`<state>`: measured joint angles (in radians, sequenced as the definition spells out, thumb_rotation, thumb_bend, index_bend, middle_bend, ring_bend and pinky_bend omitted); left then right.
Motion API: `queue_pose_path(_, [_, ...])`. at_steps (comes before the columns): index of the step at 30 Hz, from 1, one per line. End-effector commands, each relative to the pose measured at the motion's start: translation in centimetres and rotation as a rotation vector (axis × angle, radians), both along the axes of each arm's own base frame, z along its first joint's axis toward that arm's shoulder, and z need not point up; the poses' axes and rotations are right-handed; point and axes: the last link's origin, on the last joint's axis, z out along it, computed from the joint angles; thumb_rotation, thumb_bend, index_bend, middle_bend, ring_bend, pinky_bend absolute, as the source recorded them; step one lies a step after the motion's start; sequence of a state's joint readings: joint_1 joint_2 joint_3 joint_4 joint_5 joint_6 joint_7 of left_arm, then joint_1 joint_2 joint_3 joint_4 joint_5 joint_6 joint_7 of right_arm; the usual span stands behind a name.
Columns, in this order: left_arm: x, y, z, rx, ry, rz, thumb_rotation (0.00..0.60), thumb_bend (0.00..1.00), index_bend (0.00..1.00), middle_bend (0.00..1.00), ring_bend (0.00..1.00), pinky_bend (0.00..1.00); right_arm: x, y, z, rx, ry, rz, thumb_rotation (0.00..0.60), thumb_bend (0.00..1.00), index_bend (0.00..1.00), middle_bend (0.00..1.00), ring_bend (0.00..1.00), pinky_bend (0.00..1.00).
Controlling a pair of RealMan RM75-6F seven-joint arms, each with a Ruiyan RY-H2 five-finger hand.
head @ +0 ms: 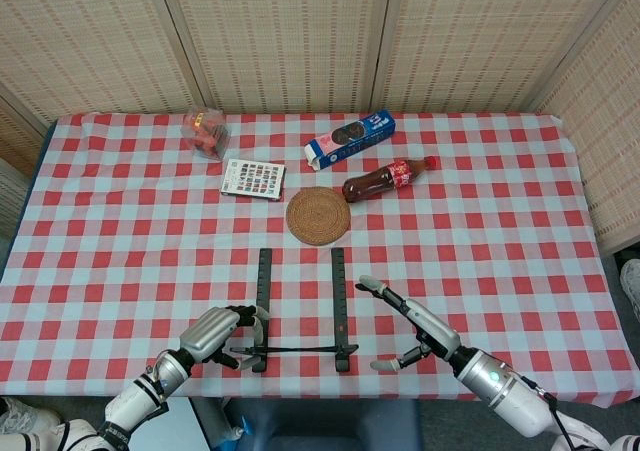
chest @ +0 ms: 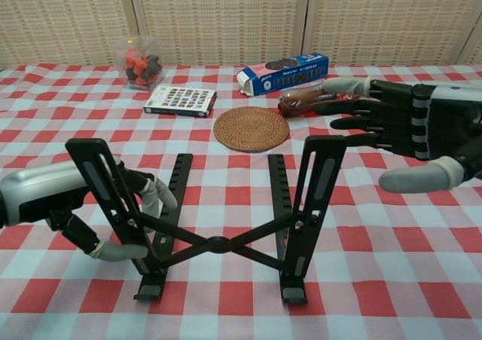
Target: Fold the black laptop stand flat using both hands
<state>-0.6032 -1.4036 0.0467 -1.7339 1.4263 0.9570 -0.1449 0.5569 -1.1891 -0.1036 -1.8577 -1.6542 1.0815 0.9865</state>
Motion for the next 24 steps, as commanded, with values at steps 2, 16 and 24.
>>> queue_pose_path(2, [0.03, 0.01, -0.09, -0.004, -0.004, 0.007, 0.517, 0.27, 0.51, 0.26, 0.28, 0.31, -0.04, -0.02, 0.01, -0.001, 0.000, -0.002, 0.600, 0.00, 0.00, 0.07, 0.00, 0.00])
queue_pose_path(16, [0.06, -0.08, -0.08, -0.011, -0.005, 0.006, 0.514, 0.30, 0.54, 0.26, 0.28, 0.31, -0.21, 0.12, -0.16, 0.004, 0.003, -0.005, 0.600, 0.00, 0.00, 0.07, 0.00, 0.00])
queue_pose_path(24, [0.25, -0.15, -0.15, -0.014, -0.011, -0.002, 0.446, 0.35, 0.52, 0.26, 0.28, 0.31, -0.95, 0.27, -0.43, -0.067, 0.145, 0.044, 0.600, 0.02, 0.00, 0.07, 0.00, 0.00])
